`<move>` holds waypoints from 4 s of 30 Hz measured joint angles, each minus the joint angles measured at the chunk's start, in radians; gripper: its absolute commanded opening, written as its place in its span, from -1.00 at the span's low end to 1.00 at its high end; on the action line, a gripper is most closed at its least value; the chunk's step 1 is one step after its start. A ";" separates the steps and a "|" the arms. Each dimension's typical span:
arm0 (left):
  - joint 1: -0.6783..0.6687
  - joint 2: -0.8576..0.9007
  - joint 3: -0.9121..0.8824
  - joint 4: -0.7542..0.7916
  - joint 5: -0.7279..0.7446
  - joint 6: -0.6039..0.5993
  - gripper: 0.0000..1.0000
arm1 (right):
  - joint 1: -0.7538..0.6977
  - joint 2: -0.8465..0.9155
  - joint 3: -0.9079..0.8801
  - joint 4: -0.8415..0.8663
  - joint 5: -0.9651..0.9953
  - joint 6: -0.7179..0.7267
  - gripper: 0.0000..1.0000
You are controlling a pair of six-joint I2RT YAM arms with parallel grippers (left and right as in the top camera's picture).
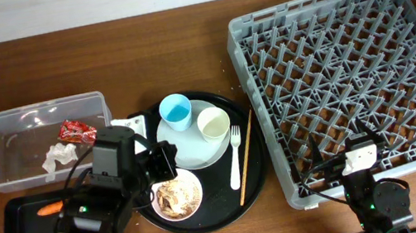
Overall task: Sort waste into correct bins and load items into the dishwasher rack
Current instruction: 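Grasp the rim of the pink rice bowl with the left gripper, then tip the pink bowl over the black tray to dump the rice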
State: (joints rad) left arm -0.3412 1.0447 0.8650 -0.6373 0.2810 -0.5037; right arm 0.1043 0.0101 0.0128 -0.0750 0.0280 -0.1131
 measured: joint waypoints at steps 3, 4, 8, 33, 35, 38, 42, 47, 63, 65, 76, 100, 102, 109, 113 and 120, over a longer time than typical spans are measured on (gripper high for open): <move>0.000 0.068 0.005 -0.074 -0.011 -0.017 -1.00 | 0.000 0.000 0.000 0.000 0.000 0.000 0.97; 0.000 0.091 0.006 -0.093 -0.012 -0.017 -0.99 | 0.000 0.000 0.000 0.000 0.000 0.000 0.97; -0.004 0.200 0.036 -0.200 -0.052 -0.021 -0.99 | 0.000 0.000 0.000 0.000 0.000 0.000 0.97; -0.351 0.486 0.078 -0.165 -0.315 -0.097 -0.11 | 0.000 0.000 0.000 0.000 0.000 0.001 0.97; -0.351 0.500 0.078 -0.152 -0.315 -0.104 -0.28 | 0.000 0.000 0.000 0.000 0.000 0.000 0.98; -0.362 0.500 0.078 -0.143 -0.315 -0.119 -0.31 | 0.000 0.000 0.000 0.000 0.000 0.000 0.97; -0.401 0.502 0.078 -0.138 -0.316 -0.126 -0.31 | 0.000 0.000 0.000 0.000 0.000 0.000 0.98; -0.407 0.524 0.078 -0.136 -0.341 -0.130 -0.34 | 0.000 0.000 0.000 0.000 0.000 0.000 0.97; -0.407 0.570 0.078 -0.137 -0.371 -0.153 -0.71 | 0.000 0.000 0.000 0.000 0.000 0.000 0.97; -0.407 0.570 0.078 -0.137 -0.372 -0.153 -0.78 | 0.000 0.000 0.000 0.000 0.000 0.000 0.97; -0.410 0.577 0.078 -0.147 -0.394 -0.153 -0.76 | 0.000 0.000 0.000 0.000 0.000 0.000 0.97; -0.411 0.577 0.154 -0.275 -0.430 -0.098 -1.00 | 0.000 0.000 0.000 0.000 0.000 0.000 0.97; -0.411 0.574 0.169 -0.297 -0.440 -0.098 -1.00 | 0.000 0.000 0.000 0.000 0.000 0.001 0.97; -0.312 0.422 0.175 -0.355 -0.450 -0.079 -1.00 | 0.000 0.000 0.000 0.000 0.000 0.000 0.97; -0.192 0.270 0.177 -0.369 -0.434 -0.041 -1.00 | 0.000 0.000 0.000 0.000 0.000 0.000 0.97; 0.104 0.054 0.177 -0.369 -0.419 0.022 -1.00 | 0.000 0.000 0.000 0.000 0.000 0.001 0.97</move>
State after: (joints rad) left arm -0.2375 1.0985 1.0424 -1.0065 -0.1383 -0.4816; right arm 0.1043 0.0101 0.0128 -0.0750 0.0280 -0.1123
